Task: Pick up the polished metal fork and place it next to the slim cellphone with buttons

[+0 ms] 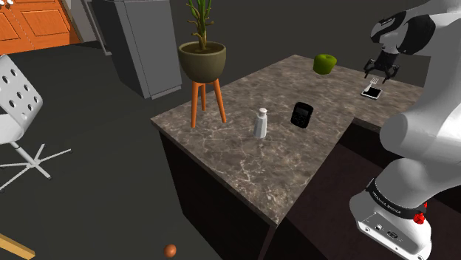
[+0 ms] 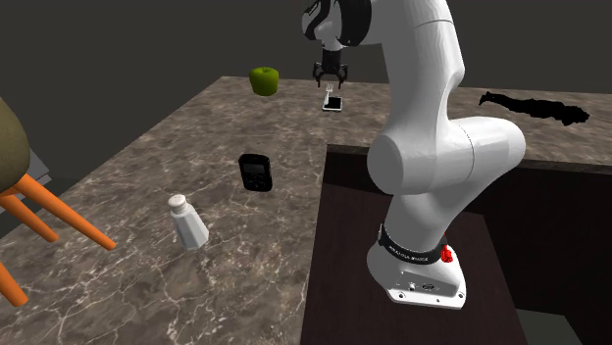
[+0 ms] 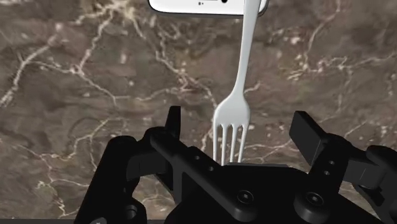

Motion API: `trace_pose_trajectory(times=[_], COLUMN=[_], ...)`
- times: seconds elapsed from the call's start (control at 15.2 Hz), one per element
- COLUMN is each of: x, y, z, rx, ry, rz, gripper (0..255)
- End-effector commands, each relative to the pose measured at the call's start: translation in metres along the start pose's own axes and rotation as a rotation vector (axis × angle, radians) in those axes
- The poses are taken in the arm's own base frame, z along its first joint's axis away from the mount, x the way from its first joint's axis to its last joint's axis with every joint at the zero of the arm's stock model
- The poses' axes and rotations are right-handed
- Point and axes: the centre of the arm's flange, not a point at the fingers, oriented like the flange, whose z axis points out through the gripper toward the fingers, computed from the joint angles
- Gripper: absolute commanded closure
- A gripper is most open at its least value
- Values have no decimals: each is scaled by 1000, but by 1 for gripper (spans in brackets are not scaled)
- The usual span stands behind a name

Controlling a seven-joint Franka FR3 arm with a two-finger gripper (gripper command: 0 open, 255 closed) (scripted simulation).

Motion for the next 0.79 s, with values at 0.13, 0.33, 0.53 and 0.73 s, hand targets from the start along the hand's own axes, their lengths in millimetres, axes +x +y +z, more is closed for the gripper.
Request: trace_pose_trajectory(times=[0.13, 0.33, 0.53, 0.73], x=[0, 0, 0, 0], y=[0, 0, 0, 0], z=[-26, -50, -50, -50], rx=[0, 0, 0, 0], ry=[0, 0, 0, 0], rz=[0, 0, 0, 0], gripper=[0, 0, 0, 0])
